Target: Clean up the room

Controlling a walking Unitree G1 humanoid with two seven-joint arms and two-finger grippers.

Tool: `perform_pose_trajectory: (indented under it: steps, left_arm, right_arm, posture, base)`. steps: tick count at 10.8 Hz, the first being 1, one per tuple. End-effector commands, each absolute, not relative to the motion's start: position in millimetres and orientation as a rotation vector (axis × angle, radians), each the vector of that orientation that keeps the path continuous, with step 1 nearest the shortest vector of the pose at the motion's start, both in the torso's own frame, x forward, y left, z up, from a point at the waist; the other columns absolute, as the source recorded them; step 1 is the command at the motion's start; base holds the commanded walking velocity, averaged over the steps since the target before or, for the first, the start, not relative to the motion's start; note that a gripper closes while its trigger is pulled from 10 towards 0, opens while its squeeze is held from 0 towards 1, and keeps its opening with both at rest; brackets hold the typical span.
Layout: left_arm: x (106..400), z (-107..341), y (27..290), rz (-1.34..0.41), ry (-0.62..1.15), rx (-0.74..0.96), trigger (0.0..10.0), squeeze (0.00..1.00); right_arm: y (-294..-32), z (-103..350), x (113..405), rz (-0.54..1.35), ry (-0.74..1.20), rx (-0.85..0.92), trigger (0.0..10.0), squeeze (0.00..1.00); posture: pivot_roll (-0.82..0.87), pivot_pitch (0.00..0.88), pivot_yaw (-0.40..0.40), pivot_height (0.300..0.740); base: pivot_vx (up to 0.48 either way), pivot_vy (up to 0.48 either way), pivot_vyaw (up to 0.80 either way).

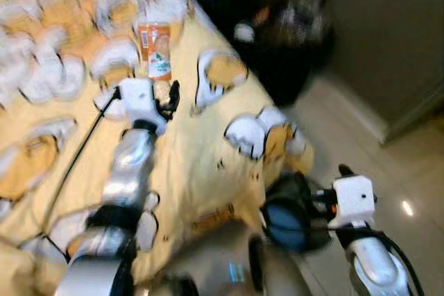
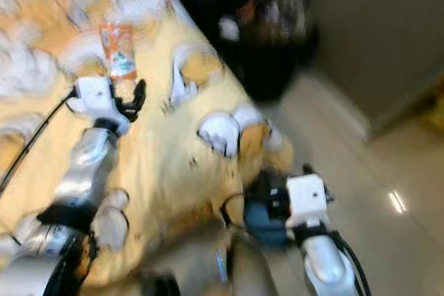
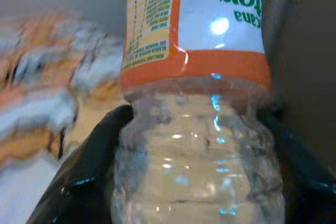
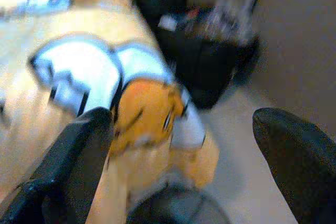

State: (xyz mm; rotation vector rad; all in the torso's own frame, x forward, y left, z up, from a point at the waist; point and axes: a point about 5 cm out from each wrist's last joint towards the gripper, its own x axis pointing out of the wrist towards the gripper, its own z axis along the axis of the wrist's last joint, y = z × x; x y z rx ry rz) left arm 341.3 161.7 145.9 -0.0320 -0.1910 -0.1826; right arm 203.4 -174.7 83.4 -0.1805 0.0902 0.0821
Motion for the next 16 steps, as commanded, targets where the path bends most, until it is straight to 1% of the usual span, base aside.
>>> perform_pose_trajectory:
  steps: [1, 2, 3, 4, 5, 6, 8, 9, 10, 11, 12, 13, 14, 15, 16]
  left_arm:
    - [329.2, 139.8, 161.3, -0.300, -0.163, 0.004, 0.0, 0.00]
    - [322.3, 130.1, 159.2, -0.366, -0.124, 0.060, 0.0, 0.00]
    - [319.5, 106.2, 180.0, -0.261, -0.020, 0.045, 10.0, 0.00]
    - [316.7, 95.0, 191.1, -0.172, 0.018, -0.040, 10.0, 0.00]
    - [307.5, 80.6, 201.2, -0.073, 0.066, -0.163, 10.0, 0.00]
    - [283.6, 54.9, 202.8, -0.019, 0.143, -0.216, 10.0, 0.00]
    - [273.7, 43.8, 190.3, -0.002, 0.167, -0.242, 10.0, 0.00]
    - [268.4, 38.6, 175.4, 0.016, 0.185, -0.276, 10.0, 0.00]
    - [266.2, 39.7, 150.4, -0.034, 0.185, -0.256, 10.0, 0.00]
    - [269.5, 43.8, 144.0, -0.061, 0.172, -0.241, 10.0, 0.00]
    - [275.3, 50.9, 138.3, -0.090, 0.142, -0.253, 10.0, 0.00]
    - [277.5, 52.3, 130.5, -0.105, 0.141, -0.246, 10.0, 0.00]
    - [282.3, 57.4, 116.2, -0.155, 0.134, -0.191, 10.0, 0.00]
    - [284.3, 58.3, 109.5, -0.197, 0.141, -0.164, 10.0, 0.00]
    - [283.9, 56.7, 103.8, -0.253, 0.160, -0.102, 10.0, 0.00]
  right_arm:
    - [-175.7, 75.5, 204.9, 0.050, 0.089, -0.183, 10.0, 0.00]
    - [-180.9, 73.3, 208.5, -0.005, 0.082, -0.216, 10.0, 0.00]
    - [-220.8, 60.1, 214.4, -0.354, 0.155, -0.350, 10.0, 0.00]
    - [-211.8, 64.6, 224.9, -0.263, 0.090, -0.356, 10.0, 0.00]
    - [-200.6, 69.0, 229.7, -0.193, 0.056, -0.344, 10.0, 0.00]
    - [-191.5, 70.8, 233.4, -0.105, 0.031, -0.347, 10.0, 0.00]
    - [-189.8, 71.8, 234.4, -0.050, 0.025, -0.360, 10.0, 0.00]
    - [-194.9, 71.4, 229.6, -0.016, 0.045, -0.367, 10.0, 0.00]
    - [-197.9, 68.2, 227.0, 0.058, 0.069, -0.361, 10.0, 0.00]
    - [-195.9, 66.9, 230.7, 0.079, 0.067, -0.368, 10.0, 0.00]
    - [-189.7, 64.9, 240.2, 0.084, 0.068, -0.335, 10.0, 0.00]
    - [-187.7, 64.0, 243.1, 0.087, 0.068, -0.328, 10.0, 0.00]
    - [-192.7, 62.7, 244.2, 0.101, 0.085, -0.330, 10.0, 0.00]
    - [-196.9, 60.8, 246.3, 0.088, 0.095, -0.327, 10.0, 0.00]
    - [-195.7, 59.2, 247.6, 0.065, 0.092, -0.314, 10.0, 0.00]
  posture:
    - [-0.23, 0.000, 0.113, 0.740]
    - [-0.22, 0.000, 0.103, 0.740]
    - [-0.21, 0.000, 0.096, 0.740]
    - [-0.22, 0.000, 0.094, 0.740]
    - [-0.23, 0.000, 0.091, 0.740]
    - [-0.23, 0.000, 0.067, 0.740]
    - [-0.23, 0.000, 0.031, 0.740]
    - [-0.23, 0.000, -0.011, 0.740]
    - [-0.22, 0.000, -0.053, 0.740]
    - [-0.21, 0.000, -0.053, 0.740]
    - [-0.21, 0.000, -0.045, 0.740]
    - [-0.20, 0.000, -0.056, 0.740]
    - [-0.21, 0.000, -0.082, 0.740]
    - [-0.21, 0.000, -0.069, 0.740]
    - [-0.22, 0.000, -0.049, 0.740]
  base:
    - [0.000, 0.000, 0.00]
    - [0.000, 0.000, 0.00]
    - [0.000, 0.000, 0.00]
    - [0.000, 0.000, -0.80]
    - [0.000, 0.000, -0.79]
    - [0.000, 0.000, -0.78]
    - [0.000, 0.000, -0.78]
    - [0.000, 0.000, -0.78]
    - [0.000, 0.000, -0.49]
    - [0.000, -0.255, 0.00]
    - [0.000, -0.469, 0.00]
    - [0.000, -0.454, 0.00]
    - [0.000, -0.442, 0.00]
    - [0.000, -0.435, 0.00]
    - [0.000, -0.435, 0.00]
